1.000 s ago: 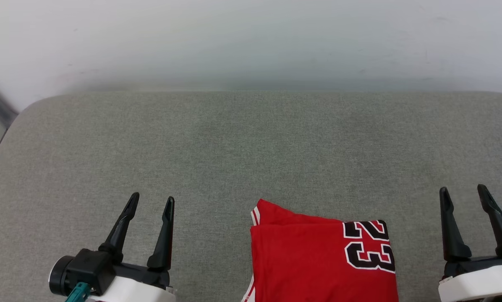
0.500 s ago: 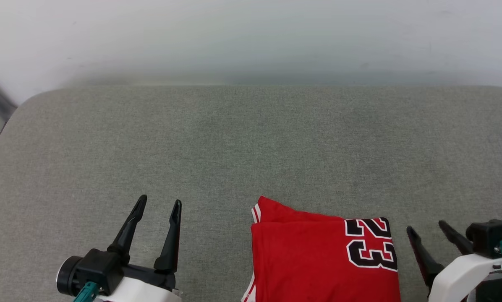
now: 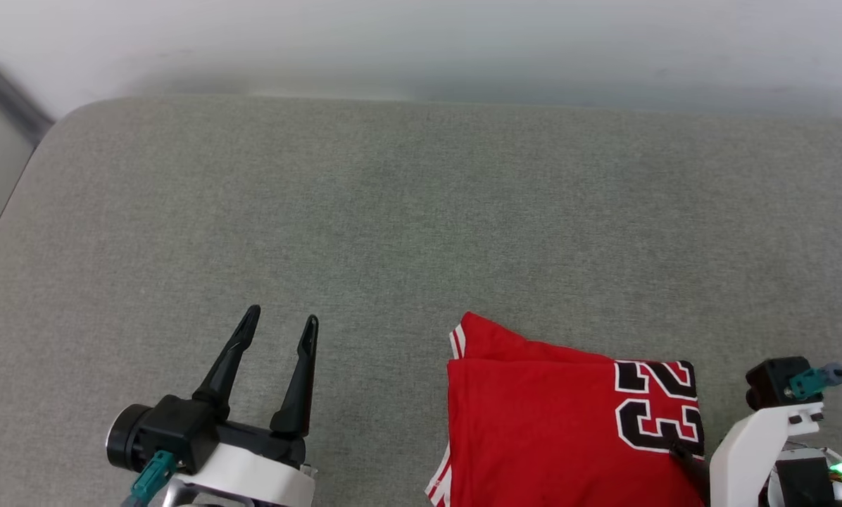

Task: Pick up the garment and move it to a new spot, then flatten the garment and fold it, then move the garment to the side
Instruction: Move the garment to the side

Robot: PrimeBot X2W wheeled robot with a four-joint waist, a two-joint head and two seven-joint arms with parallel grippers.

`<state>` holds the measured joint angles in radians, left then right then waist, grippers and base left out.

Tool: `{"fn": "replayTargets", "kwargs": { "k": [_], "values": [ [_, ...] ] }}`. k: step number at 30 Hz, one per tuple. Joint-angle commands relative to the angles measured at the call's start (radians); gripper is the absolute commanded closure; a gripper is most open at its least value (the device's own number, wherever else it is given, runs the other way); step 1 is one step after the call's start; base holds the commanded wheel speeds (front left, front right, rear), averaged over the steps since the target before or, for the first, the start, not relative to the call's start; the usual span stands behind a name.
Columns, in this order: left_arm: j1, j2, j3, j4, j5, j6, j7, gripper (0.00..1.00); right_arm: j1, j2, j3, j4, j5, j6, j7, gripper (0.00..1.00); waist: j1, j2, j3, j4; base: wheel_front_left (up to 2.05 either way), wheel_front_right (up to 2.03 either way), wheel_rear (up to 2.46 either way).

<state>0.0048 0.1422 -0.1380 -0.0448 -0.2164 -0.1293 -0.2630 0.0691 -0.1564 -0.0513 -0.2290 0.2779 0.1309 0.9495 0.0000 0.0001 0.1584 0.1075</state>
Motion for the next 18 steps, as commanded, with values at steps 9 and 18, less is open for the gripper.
{"fn": "replayTargets", "kwargs": {
  "k": [9,18],
  "values": [
    [-0.044,-0.005,-0.029,0.013,0.004,-0.002,-0.002,0.0,-0.043,0.057,0.005,0.113,-0.044,0.0,0.055,0.0,0.0,-0.0001,0.063,0.074,0.0,0.0,0.0],
    [-0.052,0.0,-0.055,0.036,0.009,-0.002,-0.002,0.0,-0.044,0.04,0.095,0.261,-0.066,0.001,0.025,0.89,0.0,-0.0001,0.056,0.094,0.0,0.0,0.0]
  ]
}}
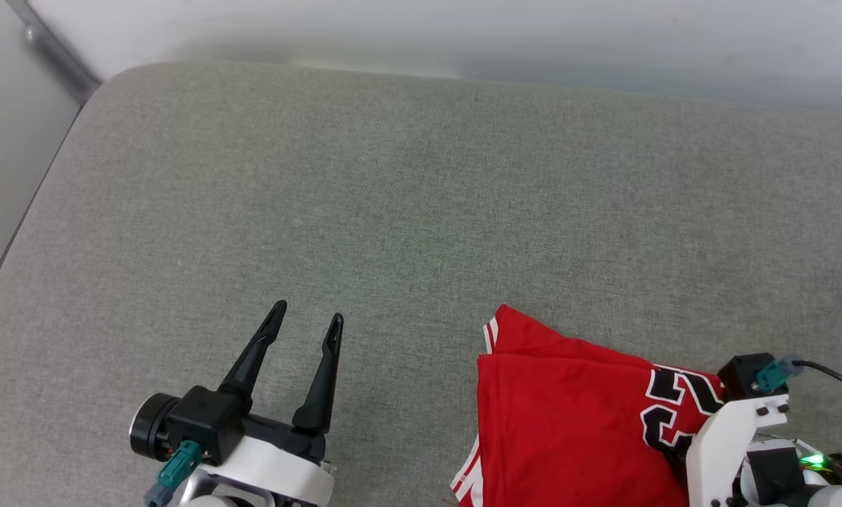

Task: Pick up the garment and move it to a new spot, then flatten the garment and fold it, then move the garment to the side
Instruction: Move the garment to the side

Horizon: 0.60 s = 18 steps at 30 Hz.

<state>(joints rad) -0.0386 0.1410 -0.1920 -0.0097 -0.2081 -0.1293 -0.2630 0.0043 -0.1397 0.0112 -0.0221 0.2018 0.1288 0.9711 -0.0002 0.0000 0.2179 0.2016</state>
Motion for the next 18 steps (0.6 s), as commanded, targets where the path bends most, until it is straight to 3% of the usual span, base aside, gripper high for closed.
{"fn": "replayTargets", "kwargs": {
  "k": [1,9,18],
  "values": [
    [-0.008,0.001,-0.003,0.003,0.001,-0.002,-0.002,0.0,0.018,0.019,0.036,0.061,0.014,0.003,-0.011,1.0,0.0002,0.0,-0.009,-0.003,0.0,0.0,0.0],
    [0.008,-0.004,-0.017,-0.012,-0.001,-0.002,-0.002,0.0,-0.066,-0.169,0.165,0.007,-0.046,0.001,-0.057,1.0,0.0002,0.0,-0.045,-0.081,0.0,0.0,0.0],
    [-0.029,-0.022,-0.022,-0.048,-0.01,-0.002,-0.002,0.0,-0.251,-0.498,0.355,-0.095,-0.091,0.001,-0.05,1.0,0.0002,0.0,0.014,-0.252,0.0,0.0,0.0]
  ]
}}
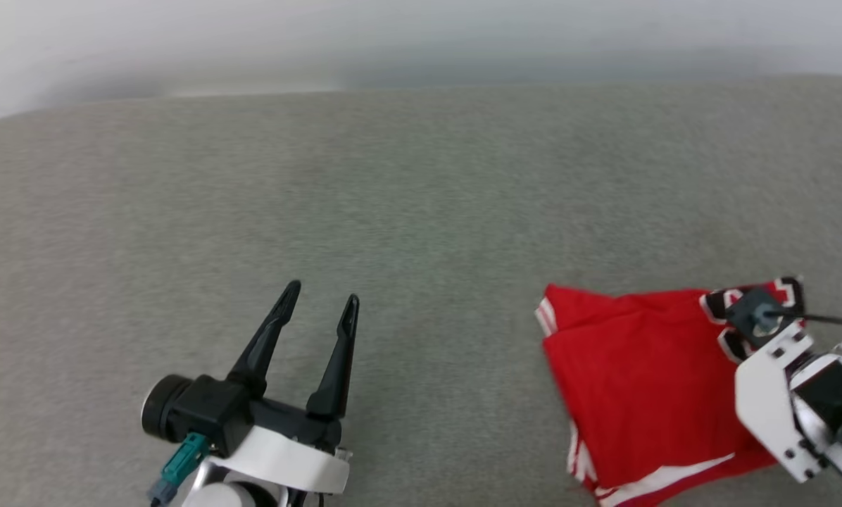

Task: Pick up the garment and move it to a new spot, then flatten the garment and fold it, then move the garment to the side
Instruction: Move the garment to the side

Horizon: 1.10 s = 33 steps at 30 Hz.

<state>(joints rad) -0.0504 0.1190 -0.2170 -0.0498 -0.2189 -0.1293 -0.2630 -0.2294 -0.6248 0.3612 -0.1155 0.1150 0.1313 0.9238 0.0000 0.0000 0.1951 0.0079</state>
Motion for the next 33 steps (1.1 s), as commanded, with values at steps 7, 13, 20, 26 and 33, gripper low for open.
{"fn": "replayTargets", "kwargs": {
  "k": [7,13,20,26,33],
  "values": [
    [-0.109,0.014,-0.022,-0.043,0.012,-0.002,-0.002,0.0,-0.112,-0.119,-0.026,0.033,0.03,-0.001,-0.019,1.0,0.0,0.0,0.17,-0.167,0.0,0.0,0.0],
    [-0.204,0.04,-0.06,-0.057,0.024,-0.002,-0.002,0.0,-0.171,-0.153,-0.162,0.175,-0.005,-0.001,-0.121,1.0,0.0,0.0,0.289,-0.218,0.0,0.0,0.0],
    [-0.298,0.081,-0.12,-0.087,0.044,-0.002,-0.002,0.0,-0.217,-0.19,-0.299,0.376,-0.091,-0.001,-0.282,1.0,0.0,0.0,0.398,-0.223,0.0,0.0,0.0],
    [-0.342,0.097,-0.153,-0.118,0.059,-0.002,-0.002,0.0,-0.238,-0.197,-0.401,0.539,-0.158,-0.001,-0.393,1.0,0.0,0.0,0.45,-0.206,0.0,0.0,0.0],
    [-0.36,0.107,-0.164,-0.121,0.062,-0.002,-0.002,0.0,-0.314,-0.131,-0.493,0.645,-0.243,-0.001,-0.487,1.0,0.0,0.0,0.468,-0.19,0.0,0.0,0.0]
  ]
}}
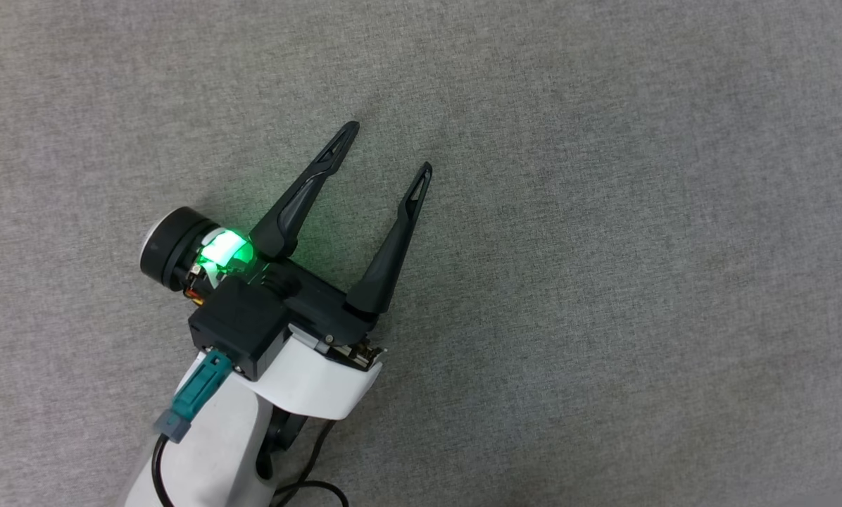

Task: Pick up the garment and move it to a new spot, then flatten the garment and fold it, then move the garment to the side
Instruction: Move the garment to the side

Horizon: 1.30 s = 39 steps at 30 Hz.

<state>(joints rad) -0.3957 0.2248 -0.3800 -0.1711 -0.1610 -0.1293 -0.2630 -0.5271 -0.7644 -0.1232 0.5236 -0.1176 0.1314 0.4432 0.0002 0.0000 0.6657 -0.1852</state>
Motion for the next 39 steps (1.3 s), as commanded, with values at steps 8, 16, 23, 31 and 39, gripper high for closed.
{"fn": "replayTargets", "kwargs": {
  "k": [8,16,23,31,39],
  "values": [
    [0.017,-0.021,0.005,0.021,-0.001,-0.002,-0.002,0.0,-0.039,0.046,-0.053,0.001,-0.073,-0.001,-0.032,0.0,-0.0002,0.0,-0.057,0.018,0.0,0.0,0.0],
    [0.084,-0.061,0.052,0.059,-0.022,-0.002,-0.002,0.0,-0.036,0.107,-0.058,-0.108,-0.045,-0.001,-0.087,0.0,-0.0002,0.0,-0.22,0.037,0.0,0.0,0.0],
    [0.188,-0.091,0.14,0.083,-0.015,-0.001,-0.002,0.0,0.023,0.241,-0.073,-0.253,0.041,-0.001,-0.219,0.0,-0.0002,0.0,-0.39,0.08,0.0,0.0,0.0],
    [0.293,-0.123,0.26,0.09,0.001,0.005,-0.002,0.0,0.151,0.435,-0.071,-0.48,0.112,-0.001,-0.318,0.0,-0.0002,0.0,-0.507,0.12,0.0,0.0,0.0],
    [0.377,-0.142,0.343,0.11,0.023,0.011,-0.002,0.0,0.339,0.612,-0.037,-0.646,0.223,-0.001,-0.36,0.0,-0.0002,0.0,-0.58,0.161,0.0,0.0,0.0]
  ]
}}
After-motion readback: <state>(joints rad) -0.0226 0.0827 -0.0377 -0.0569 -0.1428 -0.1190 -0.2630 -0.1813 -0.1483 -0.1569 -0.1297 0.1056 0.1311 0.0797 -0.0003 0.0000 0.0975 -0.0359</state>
